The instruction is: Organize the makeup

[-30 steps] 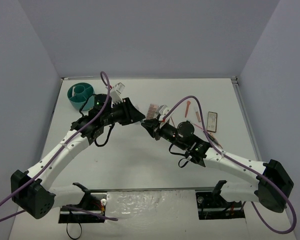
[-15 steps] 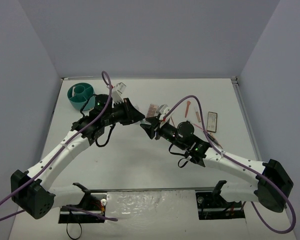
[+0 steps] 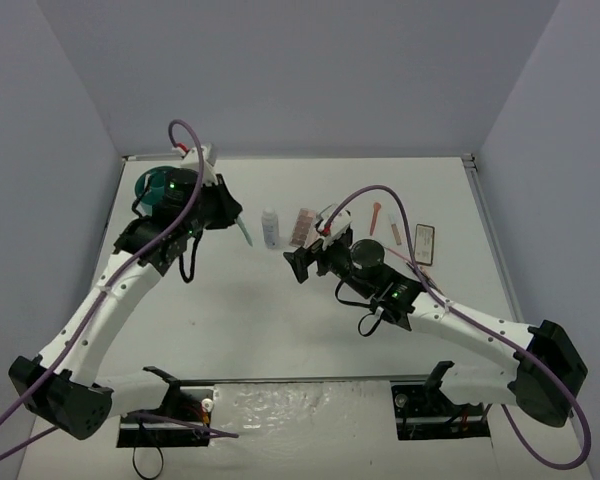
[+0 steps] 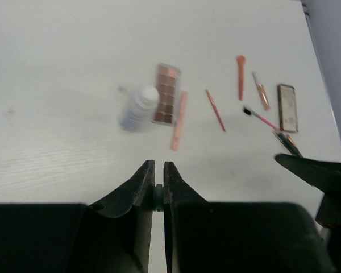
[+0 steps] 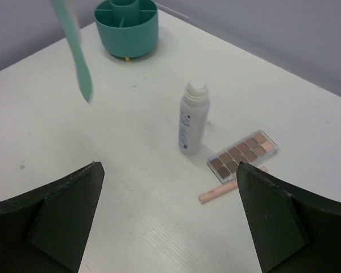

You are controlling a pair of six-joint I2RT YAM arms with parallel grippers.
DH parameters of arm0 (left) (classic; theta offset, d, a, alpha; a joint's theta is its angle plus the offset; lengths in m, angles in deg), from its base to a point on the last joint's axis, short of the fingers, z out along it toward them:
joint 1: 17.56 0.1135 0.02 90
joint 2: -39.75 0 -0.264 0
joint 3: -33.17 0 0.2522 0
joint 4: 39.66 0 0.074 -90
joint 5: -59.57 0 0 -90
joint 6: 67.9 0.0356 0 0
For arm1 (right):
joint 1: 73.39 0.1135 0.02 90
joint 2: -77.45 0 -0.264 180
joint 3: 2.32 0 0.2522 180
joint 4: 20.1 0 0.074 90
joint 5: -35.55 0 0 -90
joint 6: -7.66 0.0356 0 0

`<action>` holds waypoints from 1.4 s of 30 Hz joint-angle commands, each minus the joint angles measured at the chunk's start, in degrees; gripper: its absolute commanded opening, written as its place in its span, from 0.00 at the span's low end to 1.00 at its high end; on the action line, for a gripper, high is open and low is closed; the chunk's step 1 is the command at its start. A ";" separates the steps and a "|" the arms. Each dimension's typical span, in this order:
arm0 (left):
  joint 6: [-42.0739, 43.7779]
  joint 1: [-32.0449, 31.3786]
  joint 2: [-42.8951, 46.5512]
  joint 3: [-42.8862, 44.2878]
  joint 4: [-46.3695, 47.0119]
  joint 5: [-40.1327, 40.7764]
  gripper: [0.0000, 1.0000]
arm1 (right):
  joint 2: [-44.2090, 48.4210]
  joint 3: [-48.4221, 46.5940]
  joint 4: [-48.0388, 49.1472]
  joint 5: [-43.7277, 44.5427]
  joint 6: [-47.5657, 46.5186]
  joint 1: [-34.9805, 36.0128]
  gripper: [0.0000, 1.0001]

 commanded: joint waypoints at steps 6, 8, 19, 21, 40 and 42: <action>15.25 18.66 -5.56 15.86 1.59 17.37 0.00 | 6.90 1.69 -2.27 6.64 5.23 -3.84 1.00; 16.49 23.78 -9.48 19.69 2.64 15.99 0.00 | 7.65 2.98 -1.67 6.28 6.33 -4.73 1.00; 18.54 36.04 -36.98 42.58 5.18 8.04 0.00 | 6.86 5.51 0.87 3.21 8.00 -7.52 1.00; 19.06 36.38 -39.75 44.29 6.80 7.54 0.00 | 6.81 5.81 1.37 2.70 8.08 -7.68 1.00; 21.58 36.92 -58.44 60.21 1.46 6.02 0.00 | 3.77 5.84 0.83 2.89 7.72 -8.56 1.00; 22.08 36.92 -58.69 60.13 0.95 5.78 0.00 | 3.60 5.75 0.50 2.89 7.81 -8.73 1.00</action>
